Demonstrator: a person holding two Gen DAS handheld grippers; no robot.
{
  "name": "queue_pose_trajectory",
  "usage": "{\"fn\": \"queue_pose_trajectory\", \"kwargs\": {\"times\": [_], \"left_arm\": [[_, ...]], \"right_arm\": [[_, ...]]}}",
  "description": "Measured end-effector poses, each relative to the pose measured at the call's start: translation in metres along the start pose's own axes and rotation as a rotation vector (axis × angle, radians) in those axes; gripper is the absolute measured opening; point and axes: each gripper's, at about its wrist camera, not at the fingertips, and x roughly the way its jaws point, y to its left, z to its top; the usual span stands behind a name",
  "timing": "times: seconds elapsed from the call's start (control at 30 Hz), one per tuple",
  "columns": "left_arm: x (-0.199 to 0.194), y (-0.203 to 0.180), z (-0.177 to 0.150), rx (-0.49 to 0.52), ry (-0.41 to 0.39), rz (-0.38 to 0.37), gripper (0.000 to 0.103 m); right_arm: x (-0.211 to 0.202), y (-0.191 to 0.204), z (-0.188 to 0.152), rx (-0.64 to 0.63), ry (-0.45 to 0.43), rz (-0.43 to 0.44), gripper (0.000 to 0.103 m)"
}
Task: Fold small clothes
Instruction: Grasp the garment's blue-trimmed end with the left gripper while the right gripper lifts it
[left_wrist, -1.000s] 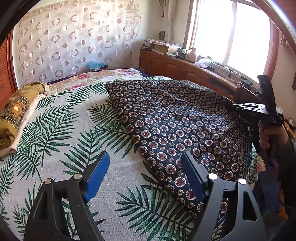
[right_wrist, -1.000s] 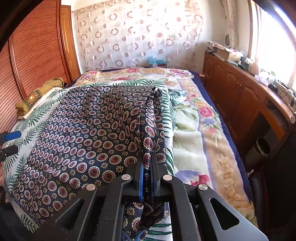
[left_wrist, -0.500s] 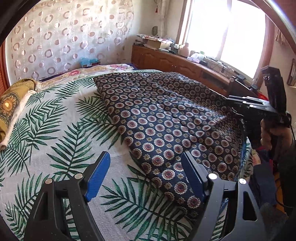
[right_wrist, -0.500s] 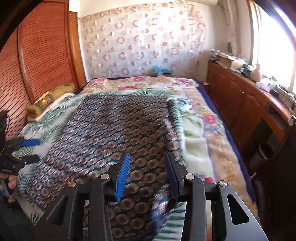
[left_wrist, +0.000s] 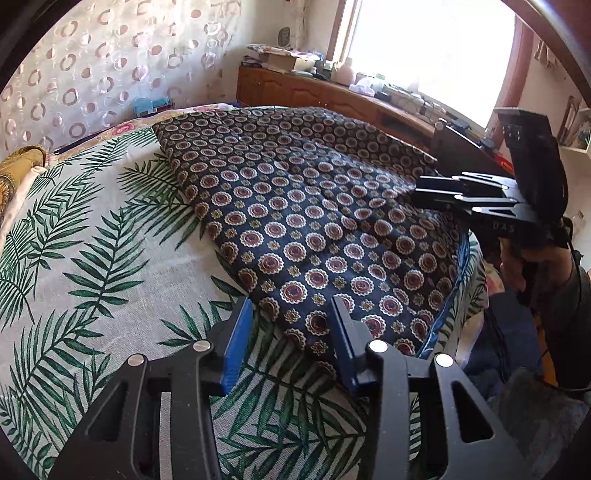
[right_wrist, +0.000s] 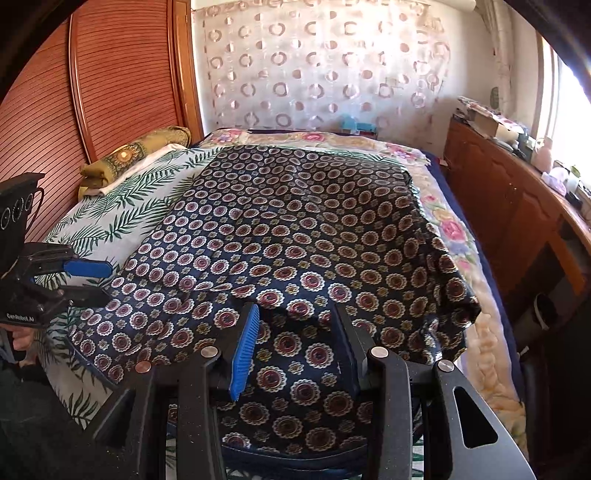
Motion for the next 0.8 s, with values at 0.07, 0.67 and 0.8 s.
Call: {"fn": "queue_pose_trajectory", "kwargs": {"times": [0.07, 0.67, 0.8], "left_arm": [[0.003, -0.002, -0.001, 0.004, 0.012, -0.007, 0.044], [-0.005, -0.013, -0.010, 0.014, 0.004, -0.071, 0.003], [-0.015, -0.012, 0.009, -0.006, -0.053, -0.078, 0.002]], "right_arm": [[0.001, 0.004, 0.001, -0.003, 0.002, -0.001, 0.041], [0.001, 0.016, 0.000, -0.013, 0.025, 0.030, 0.043], [-0.006, 0.024, -0.001, -0.028, 0.007, 0.069, 0.054]]}}
